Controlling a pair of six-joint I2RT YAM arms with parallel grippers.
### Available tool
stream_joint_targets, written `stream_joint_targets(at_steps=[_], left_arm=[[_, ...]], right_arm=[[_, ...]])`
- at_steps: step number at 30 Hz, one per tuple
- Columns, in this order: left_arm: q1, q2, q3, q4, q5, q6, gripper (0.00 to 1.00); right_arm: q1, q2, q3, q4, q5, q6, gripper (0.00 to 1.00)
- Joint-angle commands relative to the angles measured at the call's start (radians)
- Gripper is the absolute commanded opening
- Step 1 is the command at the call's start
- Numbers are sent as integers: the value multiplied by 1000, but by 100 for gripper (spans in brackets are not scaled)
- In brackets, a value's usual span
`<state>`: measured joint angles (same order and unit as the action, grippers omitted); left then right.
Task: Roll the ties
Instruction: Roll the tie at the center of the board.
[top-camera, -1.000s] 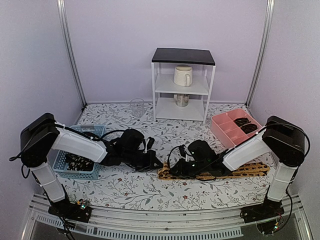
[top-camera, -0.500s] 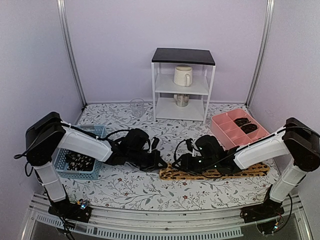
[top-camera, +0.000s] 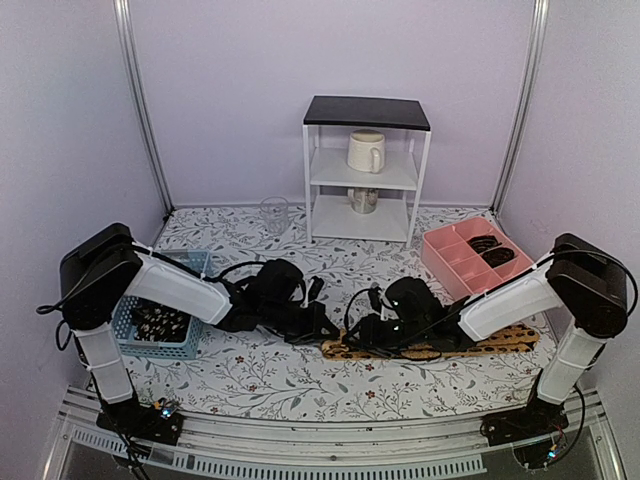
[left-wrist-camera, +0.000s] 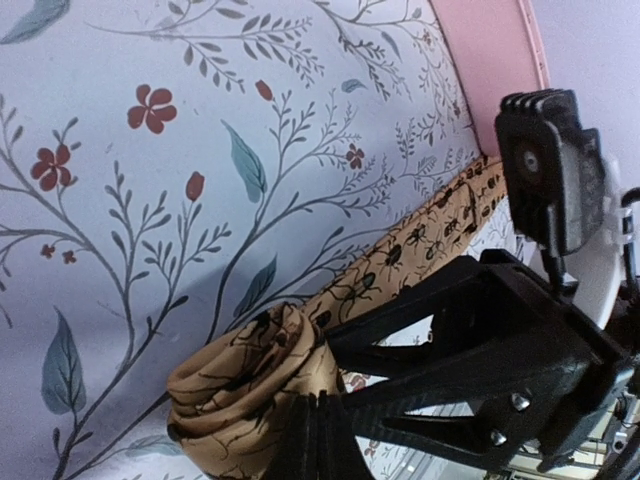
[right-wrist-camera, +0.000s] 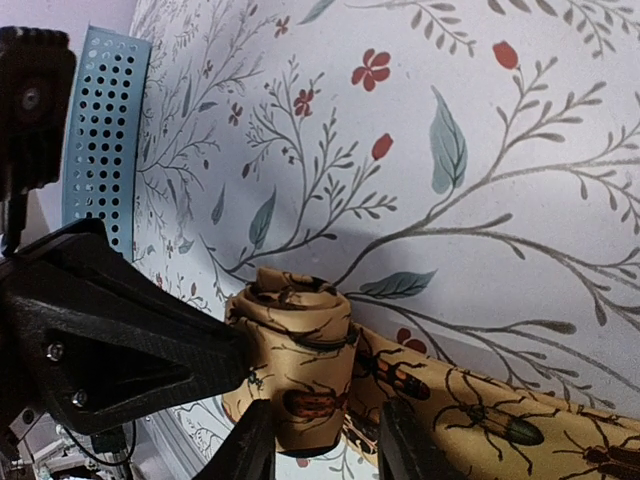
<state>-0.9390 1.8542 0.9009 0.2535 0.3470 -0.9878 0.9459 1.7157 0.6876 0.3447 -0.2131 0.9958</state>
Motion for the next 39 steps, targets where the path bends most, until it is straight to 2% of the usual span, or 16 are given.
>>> stream_joint_targets(at_steps=[1, 4, 8, 11, 16, 19, 23, 28, 33, 35, 39], left_arm=[[-16, -13, -9, 42, -14, 6, 0], [-9, -53, -35, 35, -33, 28, 8], [21, -142, -35, -84, -106, 139, 18], [37, -234, -16, -185, -211, 295, 24], [41, -322, 73, -351, -313, 681, 30], [36, -335, 76, -383, -223, 925, 32], [21, -323, 43, -402, -195, 1198, 39], [19, -235, 27, -435, -139, 1430, 46], [21, -125, 57, -471, -31, 1529, 50], [24, -96, 64, -465, -1, 1559, 56], [26, -53, 80, -427, 15, 1593, 57]], right_arm=[[-5, 56, 23, 34, 3, 0, 33], [-4, 77, 20, 55, -1, -12, 28], [-5, 78, 5, 76, -6, -22, 27], [-4, 70, 2, 80, -7, -27, 27], [-6, 71, 7, 83, -10, -39, 26], [-6, 79, 4, 94, -15, -37, 26], [-7, 79, -1, 100, -15, -39, 26], [-6, 88, 4, 103, -21, -42, 26], [-7, 86, 2, 107, -21, -42, 26], [-8, 87, 0, 109, -21, -42, 26], [-8, 82, -3, 109, -17, -43, 25]])
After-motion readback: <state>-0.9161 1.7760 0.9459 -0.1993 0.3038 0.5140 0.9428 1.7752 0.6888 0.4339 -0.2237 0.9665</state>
